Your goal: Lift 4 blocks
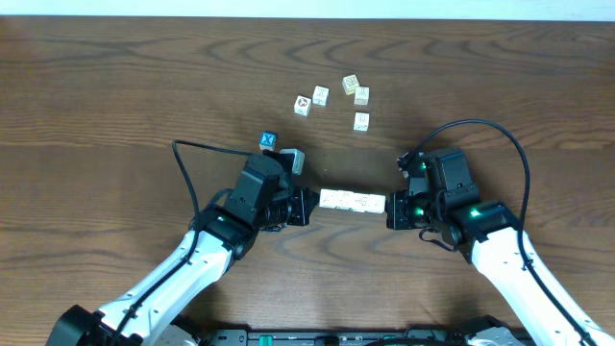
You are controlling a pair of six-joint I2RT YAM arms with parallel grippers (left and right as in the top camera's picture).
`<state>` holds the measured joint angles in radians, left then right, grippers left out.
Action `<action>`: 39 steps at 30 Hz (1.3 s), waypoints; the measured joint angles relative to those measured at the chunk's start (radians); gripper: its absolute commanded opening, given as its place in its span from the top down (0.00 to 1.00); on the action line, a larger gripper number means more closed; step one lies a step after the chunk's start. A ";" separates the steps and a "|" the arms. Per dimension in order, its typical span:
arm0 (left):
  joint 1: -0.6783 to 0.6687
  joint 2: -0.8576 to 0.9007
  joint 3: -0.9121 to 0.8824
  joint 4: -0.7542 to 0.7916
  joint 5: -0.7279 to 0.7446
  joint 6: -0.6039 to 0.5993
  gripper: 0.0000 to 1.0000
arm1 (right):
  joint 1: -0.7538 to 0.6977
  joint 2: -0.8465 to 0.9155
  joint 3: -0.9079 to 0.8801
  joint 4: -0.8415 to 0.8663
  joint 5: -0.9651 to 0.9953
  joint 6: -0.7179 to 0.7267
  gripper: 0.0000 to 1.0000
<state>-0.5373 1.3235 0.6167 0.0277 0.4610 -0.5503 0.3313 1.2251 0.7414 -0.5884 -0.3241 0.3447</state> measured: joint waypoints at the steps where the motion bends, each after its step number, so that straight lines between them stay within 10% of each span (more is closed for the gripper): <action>1: 0.000 0.000 0.000 0.000 0.000 0.000 0.93 | 0.000 0.000 0.003 -0.002 0.001 0.000 0.99; 39: 0.000 -0.019 0.000 -0.001 0.000 -0.007 0.93 | 0.000 -0.011 0.028 -0.006 0.011 -0.012 0.99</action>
<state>-0.5373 1.3041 0.6167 0.0265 0.4606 -0.5575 0.3313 1.2144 0.7696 -0.5945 -0.3126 0.3328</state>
